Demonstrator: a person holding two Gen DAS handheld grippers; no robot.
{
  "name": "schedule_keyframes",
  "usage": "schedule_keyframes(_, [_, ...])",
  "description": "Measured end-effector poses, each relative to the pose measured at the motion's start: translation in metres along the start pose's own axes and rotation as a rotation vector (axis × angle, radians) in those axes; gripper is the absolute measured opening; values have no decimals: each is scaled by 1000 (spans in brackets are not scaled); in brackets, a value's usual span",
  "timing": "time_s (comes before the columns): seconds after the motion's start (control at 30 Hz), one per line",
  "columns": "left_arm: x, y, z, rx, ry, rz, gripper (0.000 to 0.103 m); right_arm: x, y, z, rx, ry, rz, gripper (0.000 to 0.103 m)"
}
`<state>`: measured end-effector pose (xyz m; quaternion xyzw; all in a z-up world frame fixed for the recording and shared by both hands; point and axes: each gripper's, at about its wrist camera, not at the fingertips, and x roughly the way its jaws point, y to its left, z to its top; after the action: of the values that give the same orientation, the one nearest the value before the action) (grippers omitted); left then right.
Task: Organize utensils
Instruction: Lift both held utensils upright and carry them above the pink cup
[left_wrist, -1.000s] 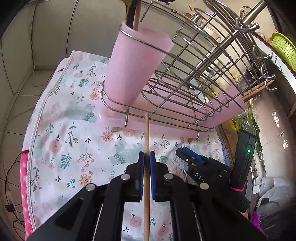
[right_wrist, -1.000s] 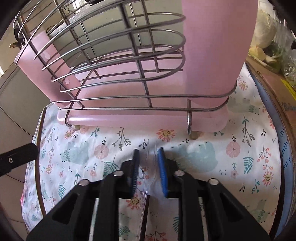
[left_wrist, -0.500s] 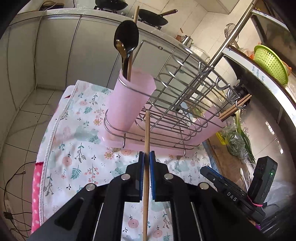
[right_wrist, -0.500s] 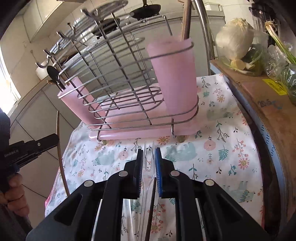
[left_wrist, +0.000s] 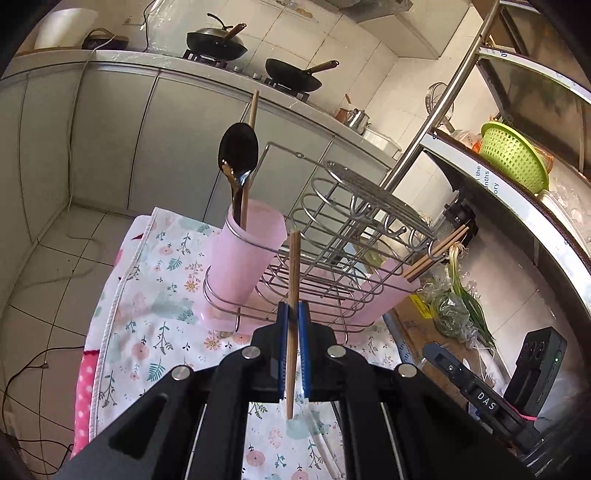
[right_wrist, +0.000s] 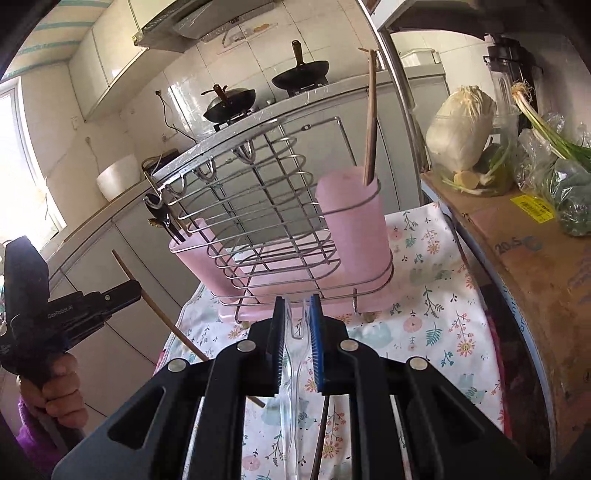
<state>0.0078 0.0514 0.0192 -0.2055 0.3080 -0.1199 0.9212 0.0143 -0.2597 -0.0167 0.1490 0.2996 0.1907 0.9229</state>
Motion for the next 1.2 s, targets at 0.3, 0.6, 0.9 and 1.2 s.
schedule_keyframes(0.3, [-26, -9, 23, 29, -80, -6, 5, -21, 10, 28, -46, -69, 1, 13])
schedule_keyframes(0.6, [-60, -21, 64, 45, -180, -14, 5, -48, 23, 80, -96, -157, -4, 13])
schedule_keyframes(0.9, [-77, -28, 100, 39, -226, -26, 5, -72, 36, 144, -160, -277, -48, 13])
schedule_keyframes(1.2, [-90, -35, 129, 61, -297, -18, 5, -62, 33, 181, -196, -353, -132, 13])
